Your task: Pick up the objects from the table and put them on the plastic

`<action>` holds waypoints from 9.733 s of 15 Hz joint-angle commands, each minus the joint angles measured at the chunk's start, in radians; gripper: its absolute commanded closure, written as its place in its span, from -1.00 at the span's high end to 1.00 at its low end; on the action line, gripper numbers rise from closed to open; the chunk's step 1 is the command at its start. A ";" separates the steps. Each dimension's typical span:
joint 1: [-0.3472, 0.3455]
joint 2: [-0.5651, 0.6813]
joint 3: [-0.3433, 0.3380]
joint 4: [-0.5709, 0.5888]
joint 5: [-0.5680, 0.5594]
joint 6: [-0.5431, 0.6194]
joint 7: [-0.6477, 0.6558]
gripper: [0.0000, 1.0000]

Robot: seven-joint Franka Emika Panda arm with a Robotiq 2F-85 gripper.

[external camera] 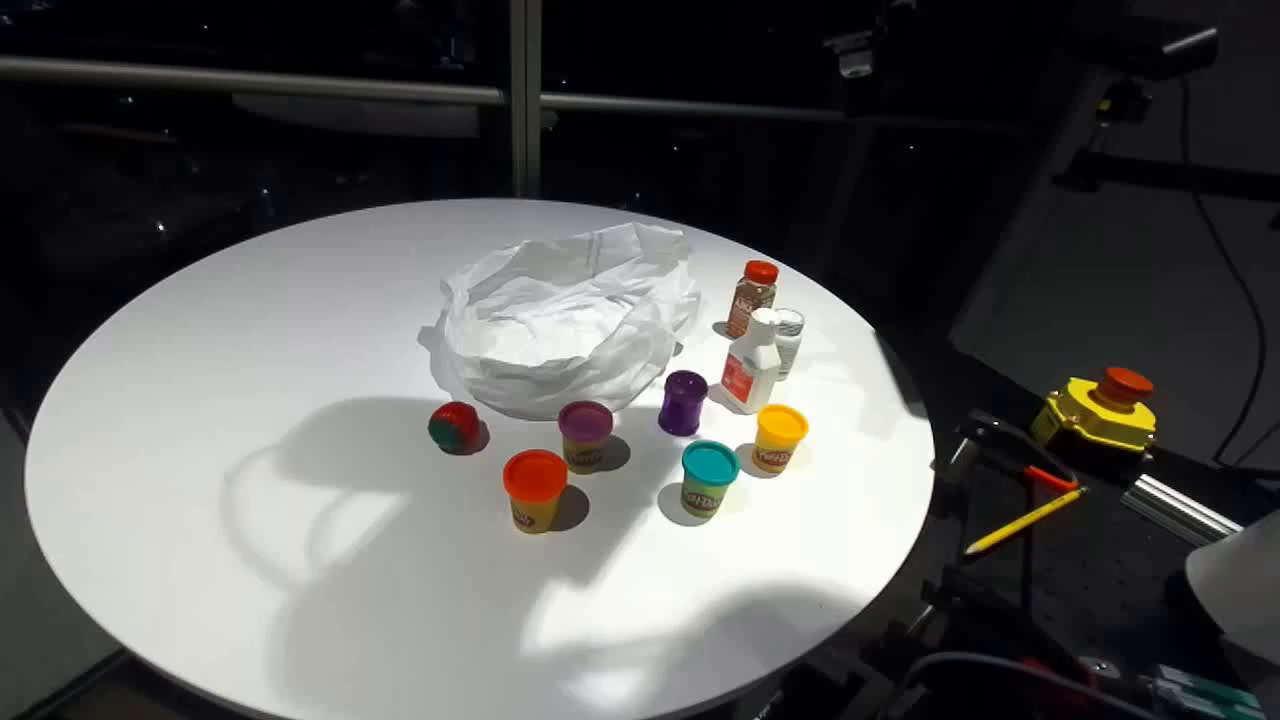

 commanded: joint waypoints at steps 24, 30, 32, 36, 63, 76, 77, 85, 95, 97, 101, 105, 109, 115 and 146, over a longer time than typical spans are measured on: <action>-0.091 0.238 -0.230 0.014 -0.060 0.392 -0.061 1.00; -0.123 0.413 -0.280 0.028 -0.070 0.563 -0.119 1.00; -0.133 0.465 -0.292 0.039 -0.060 0.629 -0.128 1.00; -0.137 0.541 -0.329 0.059 -0.083 0.732 -0.097 1.00; -0.080 0.311 -0.260 0.163 0.100 0.481 -0.066 -0.49; -0.037 0.945 -0.225 0.730 0.232 0.509 0.145 -0.49; -0.034 0.971 -0.229 0.766 0.228 0.506 0.155 -0.49; -0.021 1.022 -0.236 0.870 0.216 0.480 0.196 0.66; -0.028 0.668 -0.245 0.440 0.281 0.636 0.287 1.00; -0.020 0.593 -0.257 0.338 0.269 0.654 0.283 1.00; -0.006 0.465 -0.289 0.125 0.218 0.684 0.315 1.00; 0.007 0.345 -0.331 -0.106 0.090 0.752 0.375 1.00; -0.011 0.241 -0.323 -0.309 0.004 0.836 0.356 1.00; -0.037 0.170 -0.286 -0.466 0.082 1.110 0.229 1.00; 0.010 0.094 -0.251 -0.330 -0.013 0.947 0.246 -0.69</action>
